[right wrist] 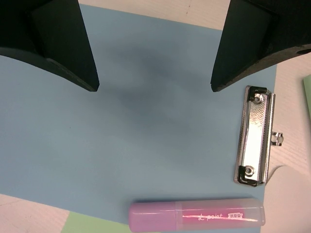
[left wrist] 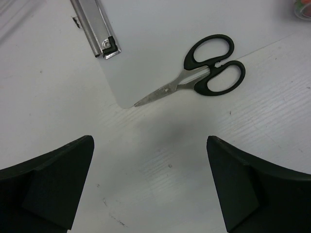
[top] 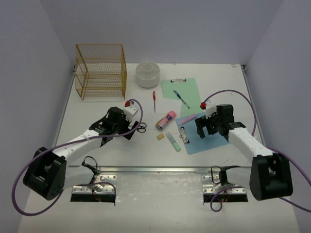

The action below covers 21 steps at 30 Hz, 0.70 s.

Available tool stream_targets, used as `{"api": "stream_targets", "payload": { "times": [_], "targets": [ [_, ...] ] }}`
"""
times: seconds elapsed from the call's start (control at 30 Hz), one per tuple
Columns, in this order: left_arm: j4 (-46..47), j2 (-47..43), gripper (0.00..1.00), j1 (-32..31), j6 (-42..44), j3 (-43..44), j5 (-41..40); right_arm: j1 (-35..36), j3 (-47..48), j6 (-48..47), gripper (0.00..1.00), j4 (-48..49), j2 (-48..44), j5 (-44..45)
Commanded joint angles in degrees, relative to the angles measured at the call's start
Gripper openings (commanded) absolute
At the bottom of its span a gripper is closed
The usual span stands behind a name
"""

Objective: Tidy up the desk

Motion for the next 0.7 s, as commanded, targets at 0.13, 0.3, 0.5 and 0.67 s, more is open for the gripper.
{"api": "stream_targets", "payload": {
  "times": [0.13,0.3,0.5,0.67],
  "targets": [
    [-9.63,4.91,1.00,1.27,2.58,19.12,7.95,-0.11,-0.22,1.97,0.99,2.10,0.47,0.13],
    [-19.09,16.80,0.97,-6.49,2.31,35.75,8.69,-0.11,0.53,3.42,0.99,1.81,1.73,0.12],
    [-28.43,34.95,0.86,-11.10,-2.28,53.57,13.59,-0.20,1.04,4.71,0.99,0.63,2.29,-0.64],
    [-37.21,47.34,0.78,-12.60,-2.11,67.77,14.45,-0.43,1.32,4.79,0.99,-0.11,2.98,-0.29]
  ]
}}
